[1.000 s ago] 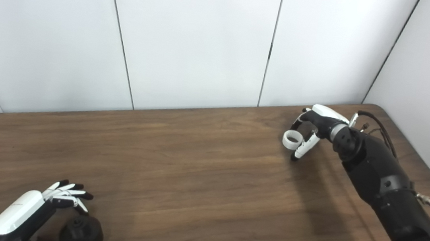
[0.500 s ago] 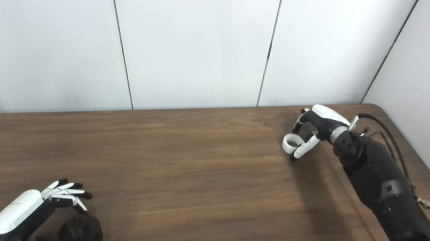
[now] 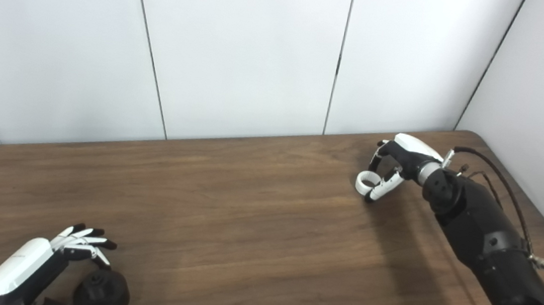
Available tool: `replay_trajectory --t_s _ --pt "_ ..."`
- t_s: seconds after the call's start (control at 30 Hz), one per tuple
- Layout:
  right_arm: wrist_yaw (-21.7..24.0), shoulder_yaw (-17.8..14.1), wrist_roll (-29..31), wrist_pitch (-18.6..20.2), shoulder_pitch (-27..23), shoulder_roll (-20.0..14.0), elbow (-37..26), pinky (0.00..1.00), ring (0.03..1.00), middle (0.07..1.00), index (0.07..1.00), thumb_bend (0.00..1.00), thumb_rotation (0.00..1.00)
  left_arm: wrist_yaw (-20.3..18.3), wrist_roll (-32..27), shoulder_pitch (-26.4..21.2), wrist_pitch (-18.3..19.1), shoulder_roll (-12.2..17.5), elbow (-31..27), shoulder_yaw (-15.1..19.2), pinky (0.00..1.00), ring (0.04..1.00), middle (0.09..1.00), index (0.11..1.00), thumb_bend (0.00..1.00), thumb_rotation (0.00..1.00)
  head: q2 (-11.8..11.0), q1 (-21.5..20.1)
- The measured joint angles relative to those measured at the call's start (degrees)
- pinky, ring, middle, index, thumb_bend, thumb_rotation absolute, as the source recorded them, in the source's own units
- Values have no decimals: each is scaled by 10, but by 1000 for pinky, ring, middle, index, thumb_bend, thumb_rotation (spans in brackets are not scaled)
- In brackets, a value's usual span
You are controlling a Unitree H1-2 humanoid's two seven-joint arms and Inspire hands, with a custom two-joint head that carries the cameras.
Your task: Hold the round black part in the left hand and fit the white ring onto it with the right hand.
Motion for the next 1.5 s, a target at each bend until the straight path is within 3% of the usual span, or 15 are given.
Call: replay_trajectory --t_s 0.4,0.67,0.87,1.2,1.5 --pt "-3 1 -5 -20 6 -3 -9 938 1000 931 479 520 122 0 1 -2 -1 -5 3 -2 1000 921 808 479 517 37 -5 22" --pt "10 -2 0 -29 35 0 -83 965 1000 937 477 521 123 2 13 -23 -1 -21 33 -19 1000 918 806 479 517 38 -19 48" --pt "22 -15 4 -28 62 19 -174 958 1000 934 478 521 124 5 25 -38 -1 -34 48 -30 1000 915 807 479 517 37 -24 71" --pt "51 -14 17 -42 92 45 -285 933 1000 940 477 520 124 9 34 -44 2 -51 63 -45 999 940 824 479 517 38 -9 123" --pt "90 -3 18 -45 90 65 -340 941 1000 932 477 521 125 15 63 -85 14 -81 93 -79 1000 957 835 479 518 41 29 189"
